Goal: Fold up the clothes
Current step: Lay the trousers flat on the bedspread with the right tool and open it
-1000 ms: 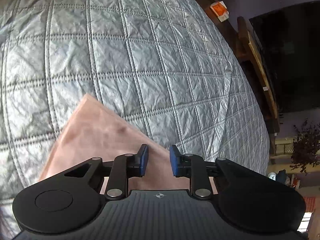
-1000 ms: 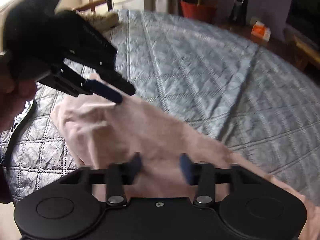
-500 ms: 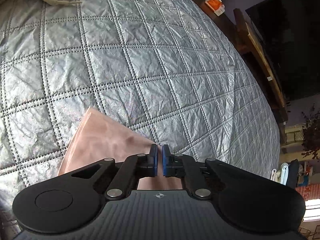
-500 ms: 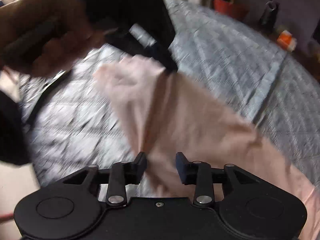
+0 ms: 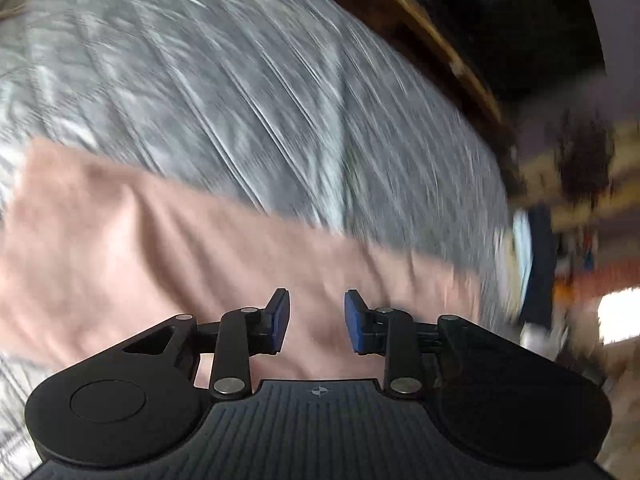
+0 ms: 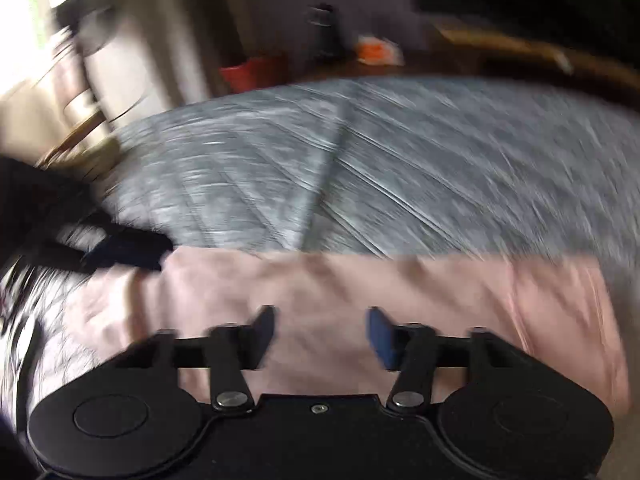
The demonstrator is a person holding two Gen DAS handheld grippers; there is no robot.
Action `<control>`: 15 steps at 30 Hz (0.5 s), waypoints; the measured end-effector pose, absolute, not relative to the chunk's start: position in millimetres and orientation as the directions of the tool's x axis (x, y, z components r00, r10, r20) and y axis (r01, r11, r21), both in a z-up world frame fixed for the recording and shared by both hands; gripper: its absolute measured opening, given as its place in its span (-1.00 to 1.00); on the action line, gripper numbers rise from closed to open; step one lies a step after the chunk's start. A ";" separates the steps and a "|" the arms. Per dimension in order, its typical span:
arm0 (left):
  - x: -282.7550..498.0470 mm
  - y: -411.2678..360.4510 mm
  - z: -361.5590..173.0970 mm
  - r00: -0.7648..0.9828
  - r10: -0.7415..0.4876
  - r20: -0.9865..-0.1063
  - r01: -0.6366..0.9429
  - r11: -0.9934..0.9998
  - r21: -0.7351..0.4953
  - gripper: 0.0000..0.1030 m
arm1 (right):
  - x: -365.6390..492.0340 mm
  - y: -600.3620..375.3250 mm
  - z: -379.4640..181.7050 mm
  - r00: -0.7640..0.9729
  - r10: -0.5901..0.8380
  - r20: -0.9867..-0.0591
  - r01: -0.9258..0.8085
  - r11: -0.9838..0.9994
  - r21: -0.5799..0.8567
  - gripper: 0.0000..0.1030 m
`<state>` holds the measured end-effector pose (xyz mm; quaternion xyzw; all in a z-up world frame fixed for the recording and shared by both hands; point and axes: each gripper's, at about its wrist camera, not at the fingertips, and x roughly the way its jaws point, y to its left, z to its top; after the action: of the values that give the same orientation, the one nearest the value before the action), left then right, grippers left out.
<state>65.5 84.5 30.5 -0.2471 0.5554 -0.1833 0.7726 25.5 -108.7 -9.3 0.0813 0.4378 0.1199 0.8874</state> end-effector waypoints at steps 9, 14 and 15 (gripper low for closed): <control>26.6 76.3 22.2 0.296 -0.405 -0.865 0.059 0.912 -0.406 -0.51 | 17.6 -123.7 -25.8 0.647 0.287 -0.706 -0.135 0.955 0.265 -0.96; 19.3 122.4 23.0 0.346 -0.261 -0.901 -0.087 0.948 -0.307 -0.51 | 3.3 -121.0 -16.9 0.672 0.263 -0.692 -0.177 0.965 0.194 -1.00; 19.1 135.7 24.6 0.364 -0.213 -0.907 -0.132 0.952 -0.276 -0.53 | 1.8 -119.9 -16.1 0.675 0.257 -0.692 -0.181 0.966 0.183 -1.00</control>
<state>19.1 135.7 24.6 -0.1530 0.5634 -0.0250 0.8115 1.8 -119.9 -16.1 0.0494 0.3849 0.1200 0.9138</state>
